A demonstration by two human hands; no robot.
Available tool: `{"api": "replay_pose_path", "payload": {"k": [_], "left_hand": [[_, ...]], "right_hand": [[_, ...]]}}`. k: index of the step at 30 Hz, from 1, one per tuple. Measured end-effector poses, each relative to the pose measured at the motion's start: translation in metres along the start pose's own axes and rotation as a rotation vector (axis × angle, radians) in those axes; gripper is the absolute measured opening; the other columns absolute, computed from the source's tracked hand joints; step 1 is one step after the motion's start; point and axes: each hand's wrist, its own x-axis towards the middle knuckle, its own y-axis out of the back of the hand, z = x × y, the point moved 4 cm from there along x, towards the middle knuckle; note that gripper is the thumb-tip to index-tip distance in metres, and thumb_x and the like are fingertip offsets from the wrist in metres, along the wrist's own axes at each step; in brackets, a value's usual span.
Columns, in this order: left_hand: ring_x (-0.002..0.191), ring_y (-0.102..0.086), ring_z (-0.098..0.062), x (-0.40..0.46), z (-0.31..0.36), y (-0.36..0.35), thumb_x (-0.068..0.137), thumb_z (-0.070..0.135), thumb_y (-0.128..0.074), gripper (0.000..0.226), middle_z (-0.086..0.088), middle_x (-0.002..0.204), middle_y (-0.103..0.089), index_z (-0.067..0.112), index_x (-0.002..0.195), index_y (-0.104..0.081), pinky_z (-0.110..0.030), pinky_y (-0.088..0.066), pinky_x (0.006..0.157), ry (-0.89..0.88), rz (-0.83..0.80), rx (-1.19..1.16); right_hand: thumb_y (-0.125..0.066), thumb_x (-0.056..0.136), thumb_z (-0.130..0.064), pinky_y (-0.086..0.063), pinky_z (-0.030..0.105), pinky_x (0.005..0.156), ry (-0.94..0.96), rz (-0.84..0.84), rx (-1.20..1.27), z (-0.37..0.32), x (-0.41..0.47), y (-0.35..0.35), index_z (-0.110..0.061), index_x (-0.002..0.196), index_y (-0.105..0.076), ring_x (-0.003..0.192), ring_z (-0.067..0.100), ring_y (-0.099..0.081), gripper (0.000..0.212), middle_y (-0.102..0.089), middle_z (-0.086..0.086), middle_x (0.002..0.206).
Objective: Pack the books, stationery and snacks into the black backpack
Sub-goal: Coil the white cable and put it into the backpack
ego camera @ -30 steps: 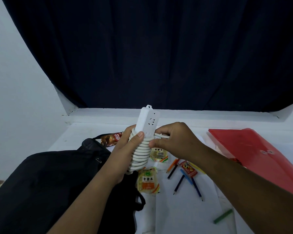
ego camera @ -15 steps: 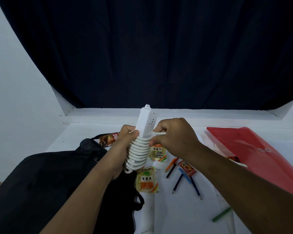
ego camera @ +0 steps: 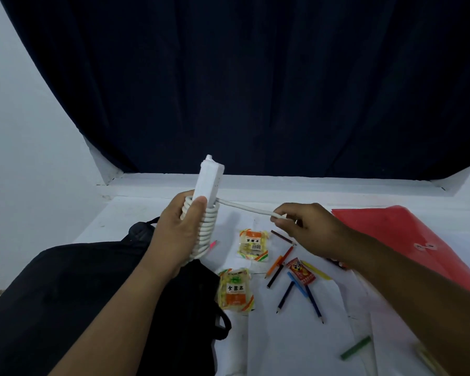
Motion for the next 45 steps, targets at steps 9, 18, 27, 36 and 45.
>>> {"api": "replay_pose_path", "payload": {"k": [9,18,27,36,45], "left_hand": [[0.088,-0.059,-0.009,0.011,-0.016,-0.013,0.08,0.079,-0.049,0.061,0.01,0.102,-0.063,0.038,0.125,-0.052,-0.033,-0.053,0.074,-0.251,-0.151,0.802],[0.09,-0.06,-0.002,-0.001,0.003,-0.028,0.074,0.088,-0.052,0.066,0.02,0.102,-0.065,0.043,0.122,-0.057,-0.028,-0.052,0.075,-0.423,-0.313,0.824],[0.08,-0.067,-0.01,-0.012,0.003,-0.031,0.086,0.055,-0.059,0.033,0.015,0.088,-0.071,0.035,0.11,-0.07,-0.027,-0.052,0.067,-0.36,-0.393,0.527],[0.097,-0.07,-0.005,-0.016,-0.014,-0.019,0.091,0.042,-0.064,0.032,0.014,0.105,-0.074,0.03,0.121,-0.067,-0.015,-0.051,0.079,-0.195,-0.369,0.275],[0.115,-0.057,0.012,-0.023,-0.003,-0.029,0.096,0.037,-0.051,0.047,0.04,0.121,-0.061,0.042,0.142,-0.041,-0.006,-0.044,0.087,-0.174,-0.463,0.175]], "right_hand": [[-0.044,0.103,-0.032,-0.047,0.033,0.069,0.365,-0.104,-0.564,-0.07,-0.002,0.017,-0.03,0.11,-0.065,0.085,0.015,-0.055,0.023,-0.057,-0.01,0.094],[-0.071,0.083,-0.031,-0.054,0.036,0.066,0.383,0.081,-0.135,-0.079,0.02,0.027,-0.033,0.09,-0.078,0.079,0.003,-0.061,0.01,-0.069,-0.017,0.085],[-0.096,0.055,-0.035,-0.043,0.014,0.059,0.054,0.027,0.209,-0.067,0.032,0.033,-0.025,0.08,-0.076,0.056,-0.006,-0.056,0.034,-0.069,-0.019,0.073],[-0.078,0.08,-0.028,-0.052,0.032,0.066,0.006,0.089,0.597,-0.027,0.026,0.021,-0.013,0.09,-0.076,0.074,0.019,-0.069,0.018,-0.075,0.0,0.085],[-0.059,0.094,-0.002,-0.036,0.016,0.046,-0.038,0.104,0.473,-0.014,0.023,-0.001,-0.019,0.076,-0.073,0.045,0.004,-0.042,0.028,-0.062,-0.005,0.057]]}}
